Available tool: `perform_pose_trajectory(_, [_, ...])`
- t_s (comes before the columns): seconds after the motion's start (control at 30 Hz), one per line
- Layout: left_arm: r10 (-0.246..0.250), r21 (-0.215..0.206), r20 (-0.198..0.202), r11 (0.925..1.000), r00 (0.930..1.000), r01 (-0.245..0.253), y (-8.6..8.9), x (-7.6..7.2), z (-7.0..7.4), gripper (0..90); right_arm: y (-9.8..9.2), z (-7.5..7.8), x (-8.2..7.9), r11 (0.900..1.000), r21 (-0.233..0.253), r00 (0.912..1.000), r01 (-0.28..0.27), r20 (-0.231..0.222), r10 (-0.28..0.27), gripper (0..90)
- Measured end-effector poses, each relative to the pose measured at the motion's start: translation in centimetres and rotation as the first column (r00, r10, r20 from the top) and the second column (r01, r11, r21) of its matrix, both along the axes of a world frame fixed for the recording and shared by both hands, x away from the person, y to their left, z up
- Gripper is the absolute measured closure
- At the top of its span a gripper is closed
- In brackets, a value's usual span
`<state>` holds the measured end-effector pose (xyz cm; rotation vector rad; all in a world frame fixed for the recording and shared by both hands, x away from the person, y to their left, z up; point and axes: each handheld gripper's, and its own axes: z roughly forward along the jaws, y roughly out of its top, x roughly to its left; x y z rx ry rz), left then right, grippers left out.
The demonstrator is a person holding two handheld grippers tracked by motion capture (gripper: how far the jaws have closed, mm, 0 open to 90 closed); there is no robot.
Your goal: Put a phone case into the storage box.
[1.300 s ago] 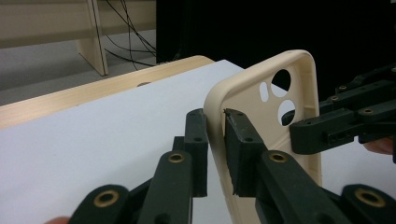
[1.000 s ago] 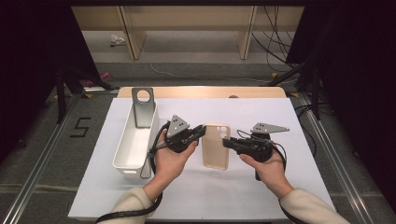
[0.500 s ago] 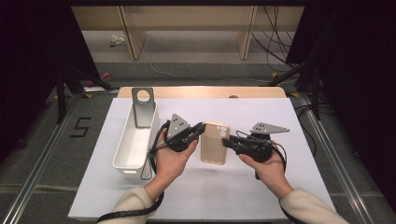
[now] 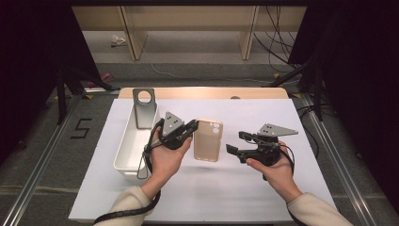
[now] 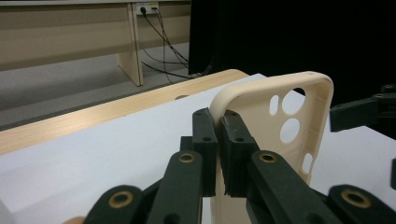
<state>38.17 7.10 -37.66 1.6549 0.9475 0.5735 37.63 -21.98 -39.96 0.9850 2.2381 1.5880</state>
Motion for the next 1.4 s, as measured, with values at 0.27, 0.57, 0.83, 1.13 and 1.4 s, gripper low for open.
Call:
perform_pose_trajectory(0.27, [0.034, 0.003, -0.002, 0.9994, 0.9994, -0.033, 1.3, 0.2, 0.5, 85.7, -1.1, 0.0, -0.3, 0.999, -0.042, 0.9996, 0.009, 0.026, -0.007, 23.1])
perform_pose_trajectory(0.57, [0.049, 0.009, 0.01, 0.9988, 0.9988, -0.049, 2.2, 0.3, 0.9, 85.7, -2.3, 0.1, -0.6, 0.999, -0.047, 0.9993, 0.02, 0.034, -0.018, 23.0])
perform_pose_trajectory(0.83, [0.054, 0.01, 0.009, 0.9985, 0.9985, -0.054, 2.6, 0.4, 1.1, 85.7, -3.2, 0.1, -0.9, 0.998, -0.046, 0.9988, 0.038, 0.033, -0.036, 22.9])
perform_pose_trajectory(1.13, [0.05, 0.012, 0.006, 0.9987, 0.9987, -0.05, 2.6, 0.5, 1.1, 85.7, -3.9, 0.0, -0.9, 0.998, -0.048, 0.9986, 0.04, 0.035, -0.039, 23.0])
perform_pose_trajectory(1.4, [0.049, 0.019, 0.006, 0.9986, 0.9988, -0.049, 2.7, 0.6, 1.1, 85.7, -4.1, -0.1, -0.6, 0.997, -0.063, 0.9984, 0.039, 0.044, -0.036, 23.0])
